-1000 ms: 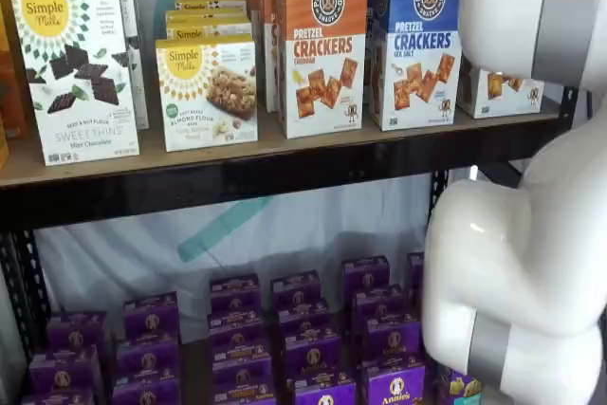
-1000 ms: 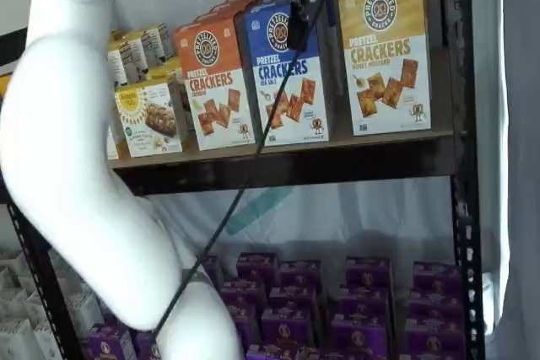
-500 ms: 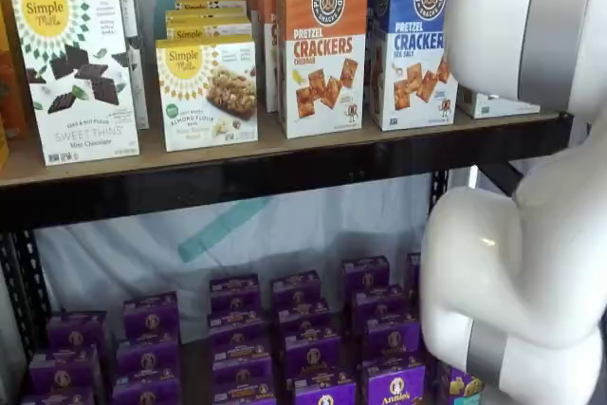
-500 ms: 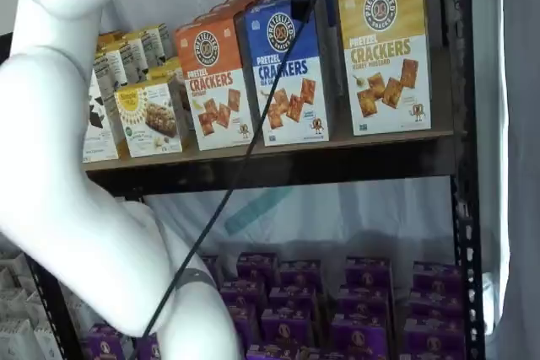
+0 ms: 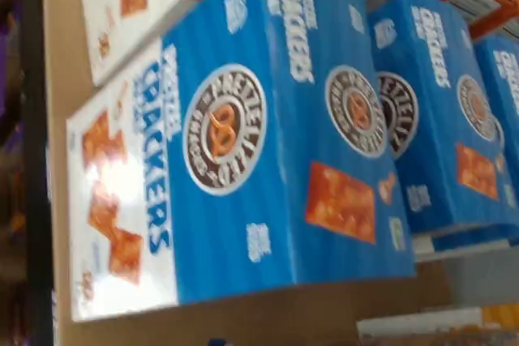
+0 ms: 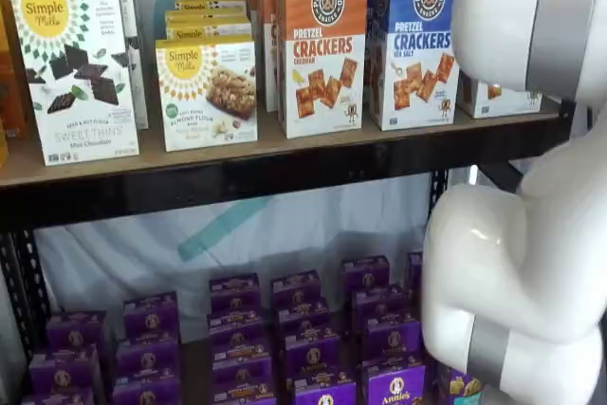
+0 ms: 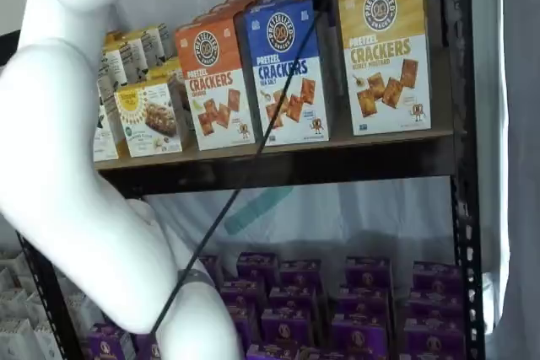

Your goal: Retrieve the yellow and white box located on the top shelf, the sixth one from the left

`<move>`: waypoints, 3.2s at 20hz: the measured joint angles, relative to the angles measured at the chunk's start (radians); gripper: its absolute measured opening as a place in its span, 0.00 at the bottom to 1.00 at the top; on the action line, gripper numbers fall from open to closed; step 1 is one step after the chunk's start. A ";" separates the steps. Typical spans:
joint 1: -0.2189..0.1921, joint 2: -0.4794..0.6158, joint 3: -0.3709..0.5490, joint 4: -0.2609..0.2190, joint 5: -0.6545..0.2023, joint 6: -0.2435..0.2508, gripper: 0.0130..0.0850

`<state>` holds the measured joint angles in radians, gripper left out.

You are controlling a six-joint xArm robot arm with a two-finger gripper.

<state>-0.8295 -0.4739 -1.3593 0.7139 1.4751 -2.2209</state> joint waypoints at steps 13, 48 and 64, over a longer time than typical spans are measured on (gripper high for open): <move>0.033 0.135 -0.126 -0.105 -0.017 -0.028 1.00; 0.172 0.357 -0.393 -0.487 0.178 0.045 1.00; 0.201 0.401 -0.473 -0.566 0.240 0.059 0.89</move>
<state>-0.6289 -0.0728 -1.8324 0.1478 1.7156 -2.1624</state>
